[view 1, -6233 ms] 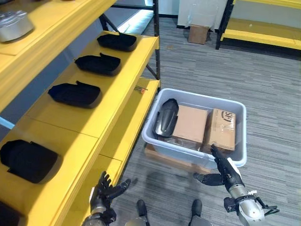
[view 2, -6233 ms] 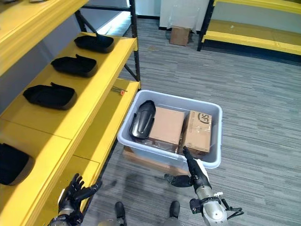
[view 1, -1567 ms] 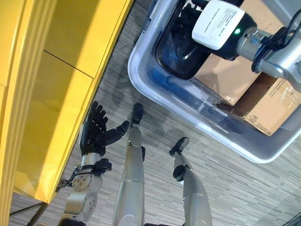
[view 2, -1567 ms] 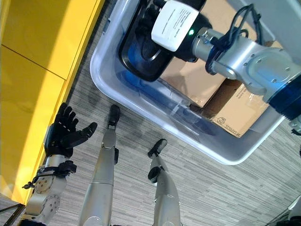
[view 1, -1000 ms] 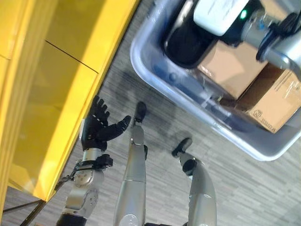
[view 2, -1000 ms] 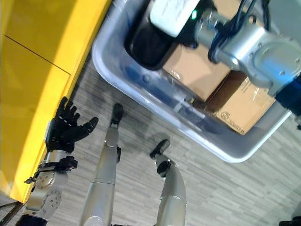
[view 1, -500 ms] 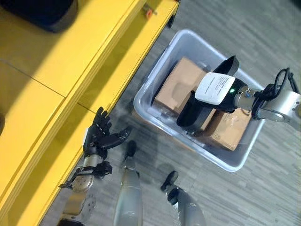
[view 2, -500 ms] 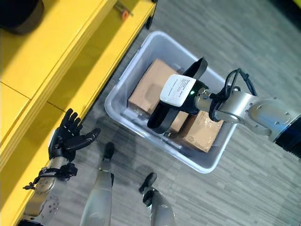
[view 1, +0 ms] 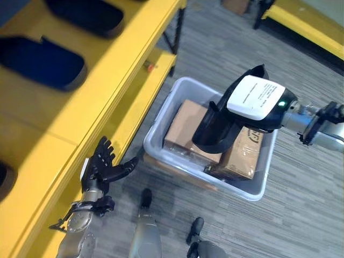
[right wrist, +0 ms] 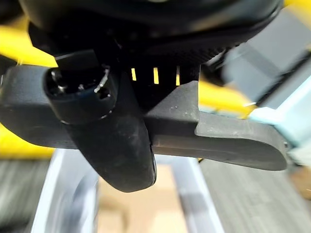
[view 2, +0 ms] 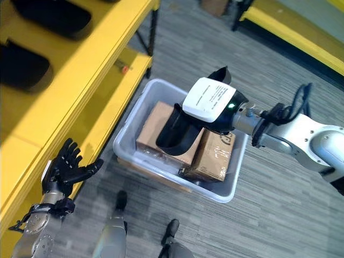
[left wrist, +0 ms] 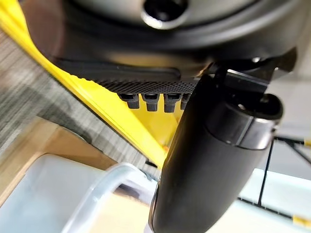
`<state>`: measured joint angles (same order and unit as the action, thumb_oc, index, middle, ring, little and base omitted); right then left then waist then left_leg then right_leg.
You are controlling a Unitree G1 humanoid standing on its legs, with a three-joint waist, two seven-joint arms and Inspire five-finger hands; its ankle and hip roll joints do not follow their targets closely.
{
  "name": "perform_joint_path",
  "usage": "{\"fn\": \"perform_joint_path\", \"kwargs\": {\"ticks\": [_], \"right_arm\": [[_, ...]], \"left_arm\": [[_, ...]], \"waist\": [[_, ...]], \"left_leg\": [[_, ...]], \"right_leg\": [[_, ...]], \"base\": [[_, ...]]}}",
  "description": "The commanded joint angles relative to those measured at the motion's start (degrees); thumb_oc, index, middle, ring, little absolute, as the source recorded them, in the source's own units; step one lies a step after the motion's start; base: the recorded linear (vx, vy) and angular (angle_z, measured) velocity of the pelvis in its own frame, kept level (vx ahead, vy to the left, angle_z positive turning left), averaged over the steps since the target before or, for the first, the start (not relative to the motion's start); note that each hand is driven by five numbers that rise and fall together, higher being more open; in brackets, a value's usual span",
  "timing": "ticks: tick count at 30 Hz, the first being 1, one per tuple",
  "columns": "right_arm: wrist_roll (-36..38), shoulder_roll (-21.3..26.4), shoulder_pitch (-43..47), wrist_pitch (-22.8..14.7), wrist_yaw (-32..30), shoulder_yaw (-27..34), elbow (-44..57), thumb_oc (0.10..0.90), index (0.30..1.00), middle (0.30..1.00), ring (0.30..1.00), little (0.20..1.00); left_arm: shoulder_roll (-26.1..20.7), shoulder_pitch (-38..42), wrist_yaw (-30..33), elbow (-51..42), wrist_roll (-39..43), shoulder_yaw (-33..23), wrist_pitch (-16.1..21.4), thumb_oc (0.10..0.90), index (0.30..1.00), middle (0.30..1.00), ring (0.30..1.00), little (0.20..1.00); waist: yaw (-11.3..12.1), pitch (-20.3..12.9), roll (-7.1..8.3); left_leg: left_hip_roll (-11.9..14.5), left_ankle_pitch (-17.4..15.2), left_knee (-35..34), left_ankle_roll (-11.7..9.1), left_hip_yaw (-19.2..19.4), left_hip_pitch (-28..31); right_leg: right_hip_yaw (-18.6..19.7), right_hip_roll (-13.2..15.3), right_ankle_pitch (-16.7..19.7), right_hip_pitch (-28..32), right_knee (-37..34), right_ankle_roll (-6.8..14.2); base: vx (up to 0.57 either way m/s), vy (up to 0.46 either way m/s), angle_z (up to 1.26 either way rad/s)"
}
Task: Move parts from the plastic box to the shelf.
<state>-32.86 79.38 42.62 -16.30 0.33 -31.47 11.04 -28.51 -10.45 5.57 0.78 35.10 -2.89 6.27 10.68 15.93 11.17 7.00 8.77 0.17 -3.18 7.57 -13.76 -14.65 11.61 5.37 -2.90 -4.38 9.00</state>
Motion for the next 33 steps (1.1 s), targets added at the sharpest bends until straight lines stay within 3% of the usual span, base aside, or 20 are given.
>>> {"fn": "perform_joint_path", "kwargs": {"ticks": [1,6,10,15,19,33], "right_arm": [[6.8,-1.9,4.4,2.4,-3.3,2.0,-2.9,0.4,0.3,0.3,0.3,0.3],[12.2,-7.9,-1.7,2.5,-5.4,11.2,-3.4,0.4,0.3,0.3,0.3,0.3],[12.9,-9.7,-0.8,2.7,-5.8,11.1,-4.6,0.4,0.3,0.3,0.3,0.3],[14.7,-13.3,0.5,2.8,-6.6,9.9,-8.2,0.4,0.3,0.3,0.3,0.3],[15.2,-15.0,0.7,2.6,-7.4,9.1,-10.4,0.4,0.3,0.3,0.3,0.3],[17.3,-19.2,1.7,2.3,-8.9,7.4,-12.0,0.4,0.3,0.3,0.3,0.3]], "left_arm": [[-3.7,2.6,-3.4,-5.8,-5.1,2.3,5.2,0.9,1.0,1.0,1.0,1.0],[-5.2,5.9,-1.6,-8.4,-12.7,3.8,7.2,0.9,1.0,1.0,1.0,1.0],[-5.8,7.5,-0.3,-8.4,-16.9,4.4,7.7,0.9,1.0,1.0,1.0,1.0],[-8.8,11.7,4.3,-10.2,-28.2,5.4,8.9,0.9,1.0,1.0,1.0,1.0],[-13.7,14.8,9.0,-10.9,-41.0,6.6,8.8,0.9,1.0,1.0,1.0,1.0],[-16.6,20.8,14.4,-12.5,-56.3,10.8,9.1,0.9,1.0,1.0,1.0,1.0]], "waist": [[-1.1,-9.3,0.78],[-3.1,-12.0,-0.84],[-3.8,-12.8,-1.52],[-6.2,-14.1,-3.04],[-7.4,-14.2,-3.89],[-9.5,-15.2,-5.04]], "left_leg": [[6.5,1.7,-5.2,-3.7,1.0,1.0],[7.9,0.7,-5.2,-4.3,3.3,4.6],[8.4,0.5,-5.2,-4.5,4.2,6.0],[9.3,-0.7,-5.2,-4.8,6.5,9.2],[9.5,-1.1,-5.2,-4.8,7.1,10.1],[9.3,-1.7,-5.2,-4.8,7.8,11.3]], "right_leg": [[0.0,-0.6,-0.4,8.2,-0.6,4.6],[1.6,-0.4,-2.5,9.6,-0.6,4.2],[2.5,-0.4,-3.1,9.8,-0.6,4.0],[4.5,0.1,-4.2,10.2,-0.6,3.8],[5.8,0.2,-4.3,10.0,-0.6,3.7],[6.6,0.6,-4.9,10.5,-0.6,3.5]], "base": [[-0.01,0.012,-0.19],[0.01,0.011,-0.22],[0.01,0.004,-0.29],[0.01,0.021,-0.22],[0.0,0.004,-0.16],[0.0,0.004,-0.03]]}}
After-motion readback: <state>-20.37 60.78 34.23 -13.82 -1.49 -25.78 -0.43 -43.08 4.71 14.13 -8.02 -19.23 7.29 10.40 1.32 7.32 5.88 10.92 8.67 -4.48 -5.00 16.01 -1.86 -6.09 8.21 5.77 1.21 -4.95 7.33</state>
